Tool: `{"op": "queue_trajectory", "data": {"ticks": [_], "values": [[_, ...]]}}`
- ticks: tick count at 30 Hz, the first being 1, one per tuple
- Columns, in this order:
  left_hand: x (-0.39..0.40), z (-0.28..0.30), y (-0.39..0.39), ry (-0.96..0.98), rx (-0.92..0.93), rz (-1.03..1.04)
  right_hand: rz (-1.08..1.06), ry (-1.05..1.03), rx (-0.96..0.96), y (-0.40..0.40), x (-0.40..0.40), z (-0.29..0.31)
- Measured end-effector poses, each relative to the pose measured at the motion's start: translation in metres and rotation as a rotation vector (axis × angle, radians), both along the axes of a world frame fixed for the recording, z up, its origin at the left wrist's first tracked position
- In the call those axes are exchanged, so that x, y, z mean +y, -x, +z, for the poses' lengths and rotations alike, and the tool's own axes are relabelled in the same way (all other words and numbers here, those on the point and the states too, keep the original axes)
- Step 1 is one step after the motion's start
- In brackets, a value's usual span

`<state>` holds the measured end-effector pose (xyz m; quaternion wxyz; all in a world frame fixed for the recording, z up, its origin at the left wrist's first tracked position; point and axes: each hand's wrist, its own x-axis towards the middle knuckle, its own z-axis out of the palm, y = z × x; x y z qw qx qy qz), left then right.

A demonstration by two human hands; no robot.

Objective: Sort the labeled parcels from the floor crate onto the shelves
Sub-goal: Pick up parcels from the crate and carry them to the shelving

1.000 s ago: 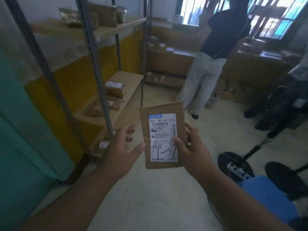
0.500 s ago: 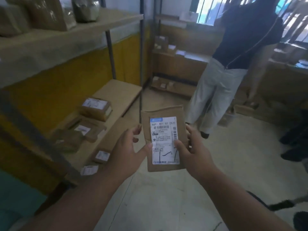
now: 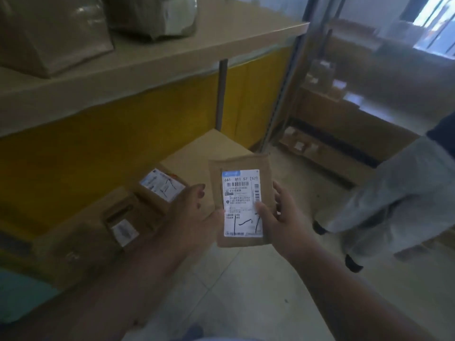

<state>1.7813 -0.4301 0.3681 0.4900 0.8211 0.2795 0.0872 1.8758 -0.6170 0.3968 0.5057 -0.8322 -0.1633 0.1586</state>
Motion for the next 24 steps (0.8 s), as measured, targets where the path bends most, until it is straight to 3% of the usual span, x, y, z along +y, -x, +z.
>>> {"op": "queue_trajectory", "data": {"ticks": [6, 15, 20, 24], "values": [[0.037, -0.01, -0.056, -0.087, 0.092, 0.186, 0.145, 0.096, 0.065, -0.107, 0.075, -0.025], [0.044, -0.058, -0.11, -0.311, 0.285, 0.482, 0.547, 0.312, 0.056, -0.246, 0.208, -0.114], [0.018, -0.072, -0.142, -0.294, 0.402, 0.651, 0.782, 0.497, -0.038, -0.275, 0.244, -0.131], [0.001, -0.082, -0.162, -0.284, 0.497, 0.733, 0.898, 0.531, -0.135, -0.284, 0.256, -0.155]]}}
